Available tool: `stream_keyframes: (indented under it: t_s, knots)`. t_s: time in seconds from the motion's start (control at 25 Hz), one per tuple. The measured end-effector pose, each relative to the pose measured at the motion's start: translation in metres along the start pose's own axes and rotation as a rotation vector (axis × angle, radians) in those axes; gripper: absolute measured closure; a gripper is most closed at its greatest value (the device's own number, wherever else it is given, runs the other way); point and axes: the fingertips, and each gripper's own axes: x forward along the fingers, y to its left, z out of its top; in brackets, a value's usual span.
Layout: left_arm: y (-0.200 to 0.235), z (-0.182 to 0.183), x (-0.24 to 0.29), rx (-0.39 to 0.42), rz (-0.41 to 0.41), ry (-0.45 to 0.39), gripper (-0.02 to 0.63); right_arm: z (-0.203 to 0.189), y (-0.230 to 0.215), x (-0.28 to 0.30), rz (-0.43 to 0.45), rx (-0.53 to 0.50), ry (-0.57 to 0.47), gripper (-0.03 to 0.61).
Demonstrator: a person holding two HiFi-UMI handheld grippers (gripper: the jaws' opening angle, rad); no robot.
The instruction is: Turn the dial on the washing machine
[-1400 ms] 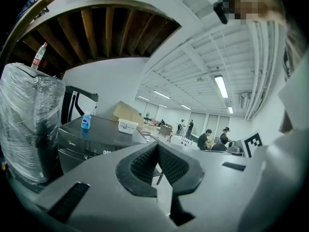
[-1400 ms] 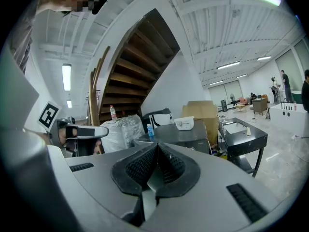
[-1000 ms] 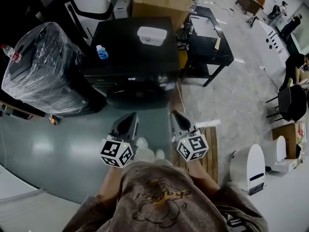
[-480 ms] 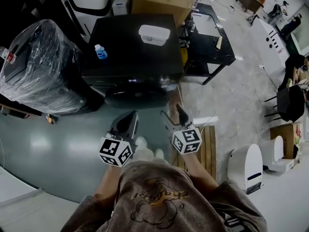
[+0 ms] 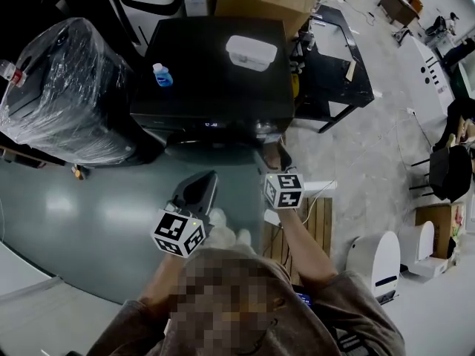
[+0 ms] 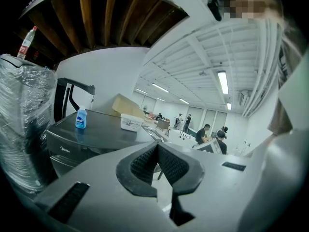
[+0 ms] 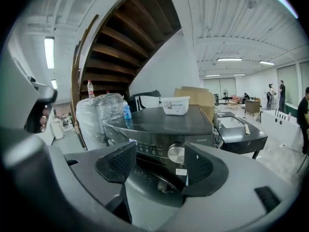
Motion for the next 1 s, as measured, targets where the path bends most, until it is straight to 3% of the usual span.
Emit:
stream_keyframes:
  t_s: [0.36,1.0]
  knots:
    - [0.020,-0.002,0.005,-0.004,0.042,0.025,0.621,-0.034,-0.045,0.068,-0.078,-0.024,0.126,0.304]
    - [0.041,-0.009,0.009,-0.025,0.098,0.051,0.621,-0.055,-0.057,0.110,-0.140,0.012,0.211,0.305]
